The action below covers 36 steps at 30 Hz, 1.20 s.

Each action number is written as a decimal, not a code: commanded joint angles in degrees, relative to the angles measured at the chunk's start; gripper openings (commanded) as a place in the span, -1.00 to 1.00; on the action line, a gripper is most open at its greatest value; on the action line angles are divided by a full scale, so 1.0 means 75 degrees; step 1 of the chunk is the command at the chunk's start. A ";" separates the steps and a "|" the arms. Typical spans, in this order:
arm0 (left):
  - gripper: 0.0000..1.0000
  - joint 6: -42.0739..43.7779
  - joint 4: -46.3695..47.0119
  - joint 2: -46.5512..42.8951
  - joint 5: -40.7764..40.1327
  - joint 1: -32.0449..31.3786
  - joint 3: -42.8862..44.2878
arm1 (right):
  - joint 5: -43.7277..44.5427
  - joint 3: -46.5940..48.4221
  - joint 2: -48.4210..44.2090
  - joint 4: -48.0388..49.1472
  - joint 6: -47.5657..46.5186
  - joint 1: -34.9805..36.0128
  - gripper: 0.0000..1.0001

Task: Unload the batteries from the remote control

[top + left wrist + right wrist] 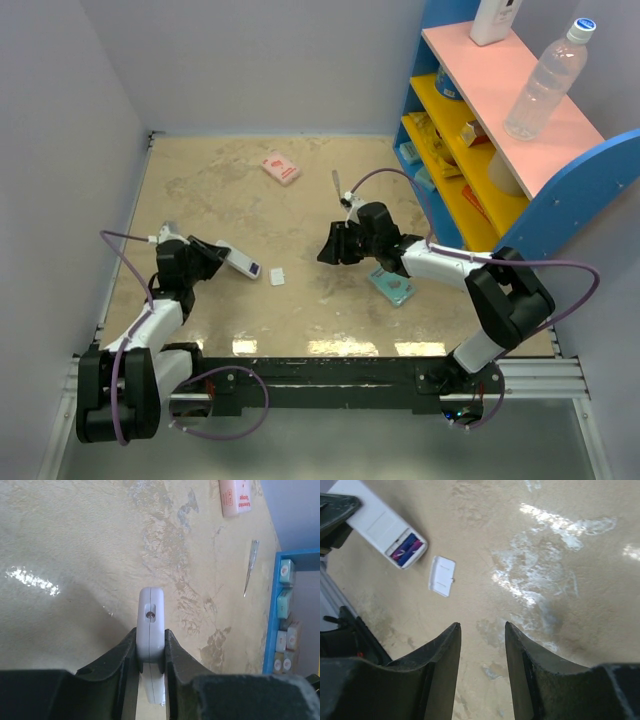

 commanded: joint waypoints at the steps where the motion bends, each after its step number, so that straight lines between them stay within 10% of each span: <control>1: -0.41 -0.0094 -0.0722 -0.0193 -0.0392 0.0048 -0.0242 | 0.1240 0.0356 -0.0239 -0.0495 -0.0554 -0.0022 -0.11; 21: 0.68 -0.0657 -0.4133 -0.1201 -0.0932 0.0037 0.0624 | 0.4346 0.4325 0.1576 -0.3530 -0.3297 -0.0339 -0.05; 36: 0.60 0.2260 -0.3676 -0.0990 0.1319 0.0037 0.1843 | 0.4828 0.8721 0.5512 -0.4586 -0.2641 -0.0854 -0.12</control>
